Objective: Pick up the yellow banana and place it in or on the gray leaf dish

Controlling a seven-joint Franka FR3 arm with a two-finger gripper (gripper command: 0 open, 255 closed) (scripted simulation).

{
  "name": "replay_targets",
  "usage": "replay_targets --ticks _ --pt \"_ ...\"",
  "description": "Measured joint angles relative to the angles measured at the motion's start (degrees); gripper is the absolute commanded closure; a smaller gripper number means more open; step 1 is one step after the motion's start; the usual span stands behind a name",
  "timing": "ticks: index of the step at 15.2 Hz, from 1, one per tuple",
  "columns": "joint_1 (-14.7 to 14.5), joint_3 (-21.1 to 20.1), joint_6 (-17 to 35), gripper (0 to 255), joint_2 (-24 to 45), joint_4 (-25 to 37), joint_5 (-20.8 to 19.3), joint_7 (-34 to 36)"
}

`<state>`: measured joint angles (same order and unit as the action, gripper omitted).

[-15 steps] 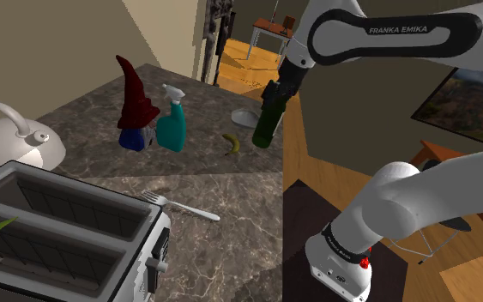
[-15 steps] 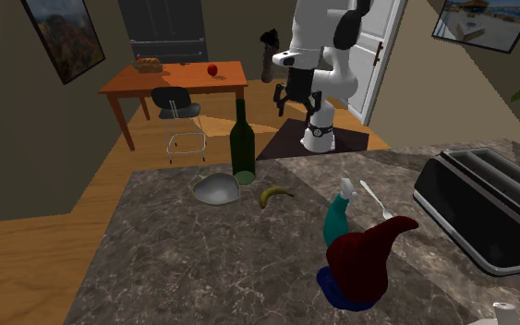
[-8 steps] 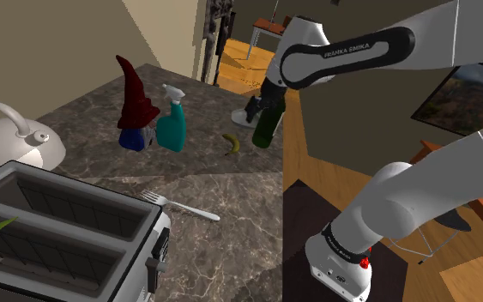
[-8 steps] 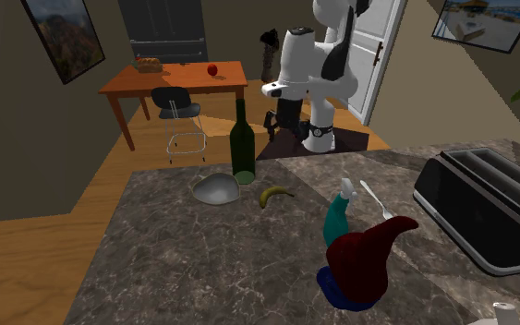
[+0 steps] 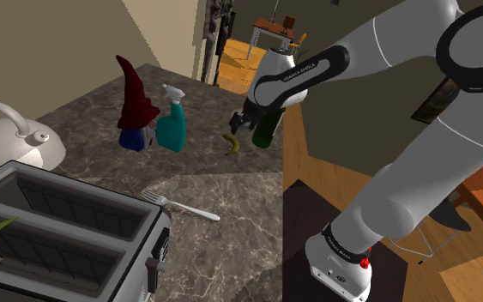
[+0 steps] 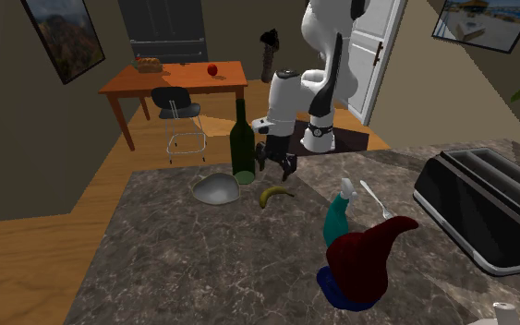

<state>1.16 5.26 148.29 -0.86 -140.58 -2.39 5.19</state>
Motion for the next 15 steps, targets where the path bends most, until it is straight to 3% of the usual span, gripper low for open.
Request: replay_targets --ticks 9,15 --pt "0.23 -0.04 7.46 0 9.20 1.93 1.25 -0.34" --pt "0.33 -0.04 8.07 0 9.74 1.91 1.37 -0.54"
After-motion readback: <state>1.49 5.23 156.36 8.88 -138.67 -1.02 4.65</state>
